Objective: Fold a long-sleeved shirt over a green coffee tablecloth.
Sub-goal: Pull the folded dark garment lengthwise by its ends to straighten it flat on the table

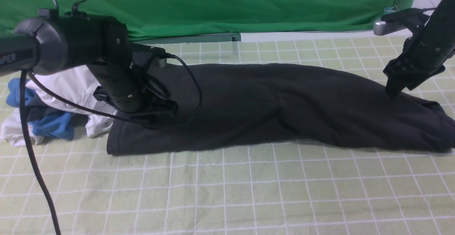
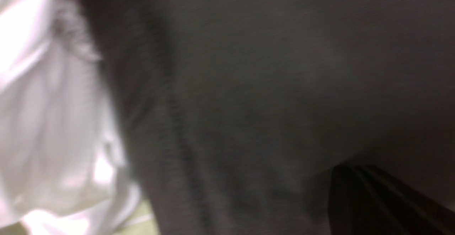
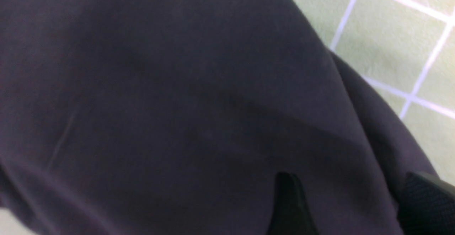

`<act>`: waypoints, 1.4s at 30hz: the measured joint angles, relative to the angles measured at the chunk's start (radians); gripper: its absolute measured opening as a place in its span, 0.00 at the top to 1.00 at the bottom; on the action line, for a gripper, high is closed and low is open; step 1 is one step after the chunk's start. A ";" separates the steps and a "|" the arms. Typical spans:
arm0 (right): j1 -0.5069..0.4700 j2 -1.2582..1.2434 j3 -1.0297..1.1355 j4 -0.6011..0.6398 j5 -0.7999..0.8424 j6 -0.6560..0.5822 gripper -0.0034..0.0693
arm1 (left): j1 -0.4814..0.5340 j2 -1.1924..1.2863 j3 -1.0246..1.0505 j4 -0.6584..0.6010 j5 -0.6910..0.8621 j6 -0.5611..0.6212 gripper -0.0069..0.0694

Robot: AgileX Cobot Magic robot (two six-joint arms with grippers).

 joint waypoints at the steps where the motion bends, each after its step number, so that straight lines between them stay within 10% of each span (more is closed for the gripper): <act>1: 0.000 0.008 0.000 -0.002 -0.009 0.000 0.40 | 0.000 0.000 0.002 0.017 -0.009 -0.019 0.91; 13: 0.000 0.067 0.001 -0.059 -0.049 0.000 0.41 | 0.000 0.000 0.003 0.042 -0.016 -0.046 0.90; 22: 0.000 0.073 0.001 -0.123 -0.056 0.001 0.93 | 0.000 0.000 0.003 0.042 -0.016 -0.046 0.89; 42: 0.000 0.050 0.001 -0.238 -0.221 0.006 0.94 | 0.000 0.000 0.003 0.039 -0.015 -0.046 0.89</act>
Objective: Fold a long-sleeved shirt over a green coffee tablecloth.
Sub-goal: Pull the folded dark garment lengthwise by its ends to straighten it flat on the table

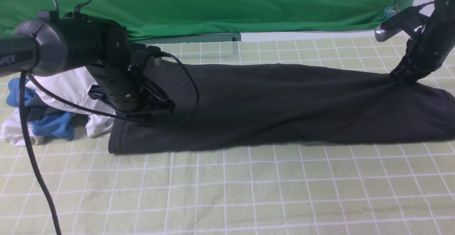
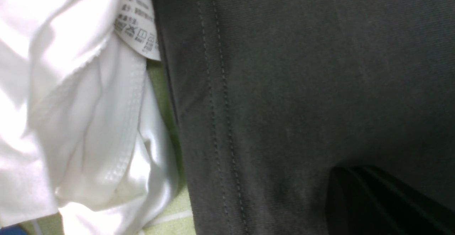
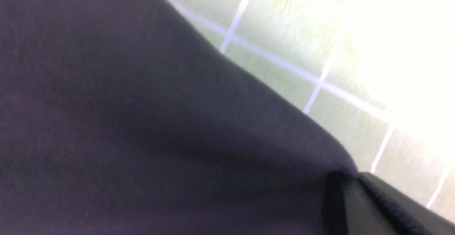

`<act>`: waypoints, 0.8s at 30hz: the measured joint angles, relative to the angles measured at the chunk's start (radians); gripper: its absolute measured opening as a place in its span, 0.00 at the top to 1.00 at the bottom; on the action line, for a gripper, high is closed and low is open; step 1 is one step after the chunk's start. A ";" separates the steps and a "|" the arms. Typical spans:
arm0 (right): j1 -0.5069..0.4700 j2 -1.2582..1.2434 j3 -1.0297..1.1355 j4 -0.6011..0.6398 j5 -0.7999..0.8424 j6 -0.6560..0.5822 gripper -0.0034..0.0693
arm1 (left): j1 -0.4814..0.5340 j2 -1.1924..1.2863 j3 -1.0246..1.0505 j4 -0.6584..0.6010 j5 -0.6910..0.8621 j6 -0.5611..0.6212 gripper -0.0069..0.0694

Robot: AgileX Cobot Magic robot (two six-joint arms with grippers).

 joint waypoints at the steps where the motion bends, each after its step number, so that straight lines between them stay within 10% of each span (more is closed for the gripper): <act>1: 0.000 0.000 0.000 -0.005 -0.009 0.004 0.92 | 0.000 0.000 0.000 0.000 0.001 0.000 0.89; 10: 0.000 -0.083 0.000 -0.077 0.040 0.183 0.42 | 0.000 -0.013 0.000 -0.009 0.024 0.006 0.89; 18: -0.088 -0.239 0.000 -0.057 0.178 0.224 0.91 | 0.000 -0.150 0.001 -0.022 0.067 0.008 0.89; 24: -0.249 -0.253 0.029 0.122 0.324 0.238 0.83 | 0.000 -0.299 0.088 -0.091 0.077 0.034 0.89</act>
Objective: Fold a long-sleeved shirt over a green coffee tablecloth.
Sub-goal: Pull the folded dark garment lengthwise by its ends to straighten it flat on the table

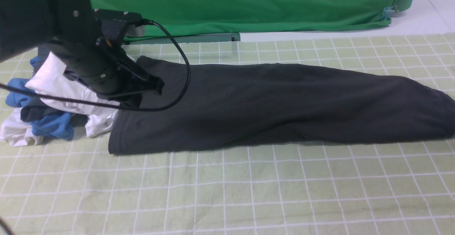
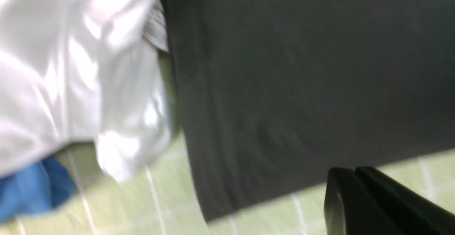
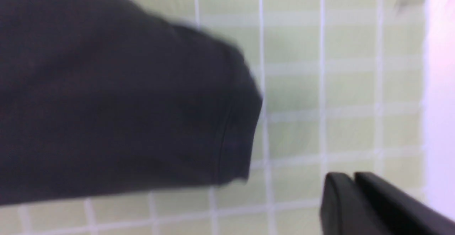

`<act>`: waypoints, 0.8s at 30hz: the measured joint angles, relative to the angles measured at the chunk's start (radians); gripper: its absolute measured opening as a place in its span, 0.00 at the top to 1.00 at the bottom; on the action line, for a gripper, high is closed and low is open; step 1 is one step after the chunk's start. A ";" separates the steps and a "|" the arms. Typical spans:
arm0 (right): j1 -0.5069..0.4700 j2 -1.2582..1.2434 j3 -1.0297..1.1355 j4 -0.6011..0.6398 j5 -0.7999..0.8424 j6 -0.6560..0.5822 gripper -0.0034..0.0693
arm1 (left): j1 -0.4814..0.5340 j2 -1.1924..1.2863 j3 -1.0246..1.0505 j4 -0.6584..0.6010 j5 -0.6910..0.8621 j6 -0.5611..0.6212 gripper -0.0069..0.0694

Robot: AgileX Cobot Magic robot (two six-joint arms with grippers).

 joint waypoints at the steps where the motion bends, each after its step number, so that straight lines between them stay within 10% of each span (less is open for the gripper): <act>1: -0.018 0.000 0.017 0.029 0.003 0.001 0.77 | 0.000 -0.025 0.023 -0.013 -0.002 0.005 0.89; 6: -0.050 0.026 0.092 0.108 -0.031 0.008 0.31 | 0.000 -0.167 0.179 -0.075 -0.038 0.046 0.89; 12: -0.019 0.102 0.113 0.119 -0.055 0.008 0.18 | 0.000 -0.268 0.297 -0.104 -0.006 0.049 0.89; 19: 0.023 0.199 0.117 0.125 -0.064 -0.008 0.36 | 0.000 -0.390 0.381 -0.112 -0.008 0.049 0.89; 24: 0.025 0.200 0.116 0.117 -0.065 -0.038 0.88 | 0.000 -0.450 0.383 -0.114 -0.020 0.049 0.89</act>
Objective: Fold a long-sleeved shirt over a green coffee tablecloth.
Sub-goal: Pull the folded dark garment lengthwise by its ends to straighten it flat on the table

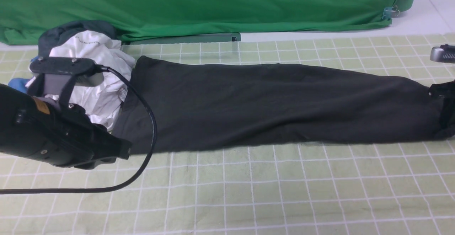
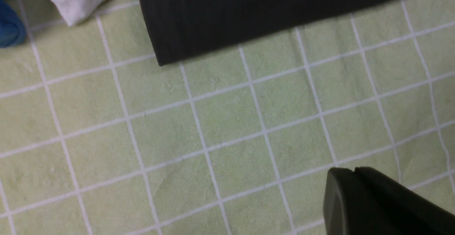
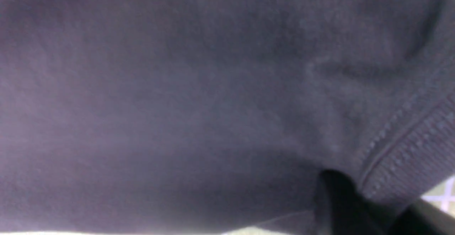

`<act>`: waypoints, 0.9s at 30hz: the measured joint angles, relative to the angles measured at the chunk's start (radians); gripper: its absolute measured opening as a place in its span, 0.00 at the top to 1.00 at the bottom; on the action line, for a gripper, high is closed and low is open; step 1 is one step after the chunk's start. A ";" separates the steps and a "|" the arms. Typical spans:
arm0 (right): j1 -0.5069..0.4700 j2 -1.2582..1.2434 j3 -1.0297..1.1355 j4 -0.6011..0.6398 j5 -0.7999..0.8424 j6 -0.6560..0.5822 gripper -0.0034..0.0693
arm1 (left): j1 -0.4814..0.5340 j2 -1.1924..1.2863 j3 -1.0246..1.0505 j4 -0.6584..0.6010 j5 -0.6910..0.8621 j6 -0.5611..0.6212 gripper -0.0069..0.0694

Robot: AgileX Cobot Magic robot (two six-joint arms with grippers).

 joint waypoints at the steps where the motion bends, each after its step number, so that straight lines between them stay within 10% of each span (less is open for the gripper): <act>1: -0.001 -0.004 0.000 -0.009 0.000 0.000 0.90 | 0.000 -0.008 0.000 0.000 -0.002 0.000 0.89; 10: -0.010 -0.023 0.000 -0.127 0.034 0.024 0.87 | 0.000 -0.033 0.004 0.000 -0.011 0.000 0.89; 20: -0.011 -0.053 -0.048 -0.148 0.026 0.068 0.10 | 0.000 -0.034 0.006 0.000 -0.011 0.000 0.89; 27: -0.011 -0.042 -0.070 -0.103 -0.054 0.080 0.03 | 0.000 -0.034 0.006 -0.010 -0.011 0.000 0.89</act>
